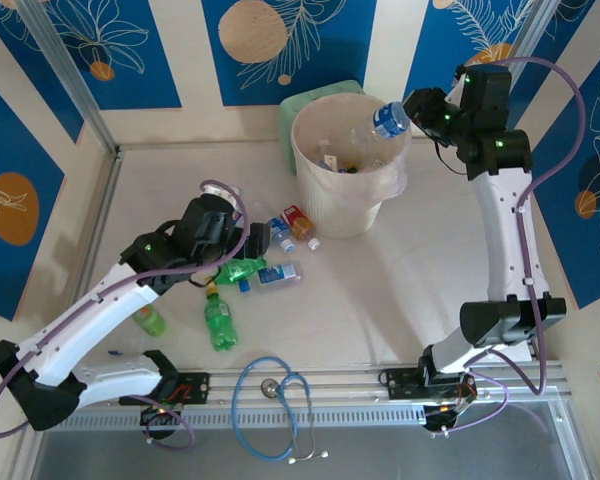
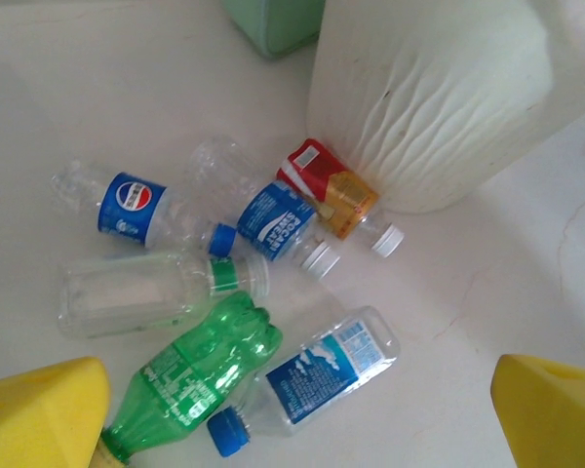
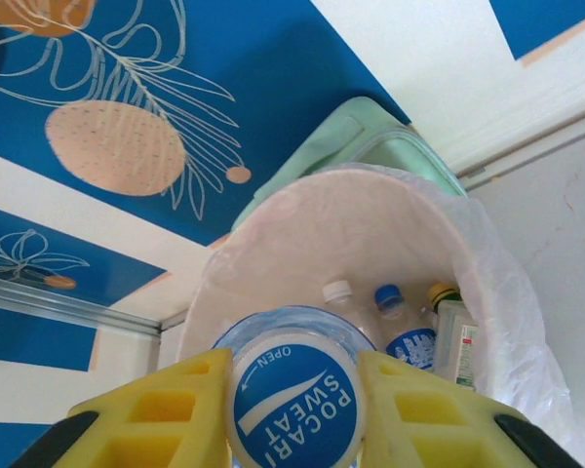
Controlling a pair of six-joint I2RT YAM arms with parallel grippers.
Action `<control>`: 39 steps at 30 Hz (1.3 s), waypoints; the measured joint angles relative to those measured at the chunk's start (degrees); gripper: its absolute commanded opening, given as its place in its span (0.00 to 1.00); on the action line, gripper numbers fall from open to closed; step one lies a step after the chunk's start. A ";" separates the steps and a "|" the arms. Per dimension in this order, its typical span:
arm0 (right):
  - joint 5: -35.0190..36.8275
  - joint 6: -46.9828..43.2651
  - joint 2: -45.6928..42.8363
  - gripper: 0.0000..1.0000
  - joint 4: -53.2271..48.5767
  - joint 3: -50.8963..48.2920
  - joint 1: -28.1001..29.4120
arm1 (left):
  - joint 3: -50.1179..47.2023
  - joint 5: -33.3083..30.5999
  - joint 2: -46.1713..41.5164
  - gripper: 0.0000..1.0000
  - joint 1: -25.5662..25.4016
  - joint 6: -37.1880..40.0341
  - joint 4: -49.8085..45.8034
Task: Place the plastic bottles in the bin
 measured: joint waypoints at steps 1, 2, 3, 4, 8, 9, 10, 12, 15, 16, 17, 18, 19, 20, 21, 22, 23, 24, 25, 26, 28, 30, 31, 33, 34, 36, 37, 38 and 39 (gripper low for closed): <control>-0.02 -0.37 0.55 0.42 -0.20 0.00 -0.07 | -0.17 0.00 0.00 0.98 0.24 -0.44 -0.52; -0.09 -0.44 0.90 0.47 -0.33 0.00 -0.07 | -0.50 -0.02 -0.02 0.98 0.50 -0.87 -1.01; -0.28 -0.61 1.27 0.53 -0.48 0.00 -0.07 | -1.01 0.00 -0.04 0.98 0.76 -1.53 -1.57; -0.46 -0.92 1.55 0.58 -0.68 0.00 -0.07 | -1.62 0.02 -0.07 0.98 0.98 -2.03 -2.27; -0.70 -1.36 1.81 0.66 -1.46 0.00 -0.07 | -4.83 0.24 -0.74 0.99 1.46 -4.17 -4.96; -0.72 -1.44 1.81 0.66 -1.53 0.00 -0.07 | -5.53 0.33 -1.16 0.99 1.46 -4.61 -5.99; -0.72 -1.49 1.81 0.66 -1.53 0.00 -0.07 | -6.16 0.46 -1.66 0.99 1.46 -5.09 -6.91; -0.83 -1.62 1.81 0.66 -1.55 0.00 -0.04 | -7.08 0.57 -2.86 0.99 1.49 -6.10 -8.52; -0.81 -1.84 1.40 0.63 -1.62 -0.02 0.44 | -8.22 0.57 -4.81 0.99 1.57 -7.85 -10.88; -0.81 -1.95 1.05 0.62 -1.70 -0.02 0.79 | -8.55 0.57 -5.33 0.98 1.66 -8.46 -11.69; -0.76 -2.14 0.59 0.60 -1.77 -0.04 1.20 | -8.85 0.59 -5.66 0.98 1.70 -9.07 -12.44; -0.66 -2.45 -0.11 0.59 -1.97 -0.07 1.90 | -9.18 0.57 -5.90 0.98 1.81 -9.60 -13.20; -0.55 -2.71 -1.03 0.58 -2.01 -0.39 2.80 | -9.57 0.57 -6.08 0.97 1.90 -10.36 -14.12; -0.50 -2.97 -1.97 0.58 -2.16 -0.74 3.58 | -9.88 0.57 -6.10 0.97 1.95 -10.86 -14.86; -0.31 -3.21 -3.28 0.58 -2.23 -1.46 4.81 | -10.40 0.57 -6.14 0.97 1.99 -11.61 -15.74; 0.13 -3.43 -4.79 0.56 -2.29 -2.40 6.12 | -11.10 0.59 -6.21 0.97 2.05 -12.33 -16.46; 0.44 -3.76 -6.10 0.56 -2.40 -3.32 7.26 | -11.89 0.59 -6.36 0.97 2.08 -12.94 -17.14; 0.87 -4.04 -7.74 0.55 -2.49 -4.57 8.79 | -12.76 0.66 -6.49 0.97 2.10 -13.62 -17.70; 1.22 -4.33 -9.29 0.55 -2.58 -5.79 10.32 | -13.77 0.90 -6.60 0.97 2.12 -14.29 -18.29; 1.62 -4.46 -10.47 0.54 -2.62 -6.86 11.54 | -14.67 1.25 -6.60 0.97 2.19 -14.99 -18.73; 2.97 -4.85 -13.18 0.54 -2.58 -9.92 15.06 | -16.55 2.16 -6.38 0.95 2.32 -16.17 -18.99; 4.37 -5.05 -15.21 0.54 -2.75 -12.85 18.40 | -17.92 3.26 -5.79 0.94 2.43 -17.22 -18.97; 5.31 -5.14 -16.04 0.54 -2.89 -14.23 20.31 | -18.43 3.78 -5.29 0.94 2.45 -17.81 -18.88; 6.78 -5.31 -17.05 0.53 -3.17 -16.20 23.21 | -19.43 4.85 -4.35 0.94 2.47 -18.73 -18.49; 7.48 -5.31 -17.55 0.53 -3.26 -17.16 24.76 | -20.13 5.33 -3.87 0.94 2.47 -19.39 -18.16; 8.52 -5.31 -18.45 0.53 -3.26 -18.93 26.97 | -21.75 6.23 -2.93 0.93 2.67 -20.31 -17.27; 9.05 -5.29 -18.97 0.53 -3.28 -20.00 28.00 | -22.49 6.67 -2.40 0.93 2.84 -20.85 -16.92; 9.55 -5.25 -19.54 0.53 -3.26 -20.98 28.87 | -23.02 7.04 -1.95 0.93 3.08 -21.11 -16.59; 9.92 -5.22 -19.98 0.53 -3.32 -21.84 29.66 | -23.63 7.48 -1.25 0.92 3.56 -21.53 -15.96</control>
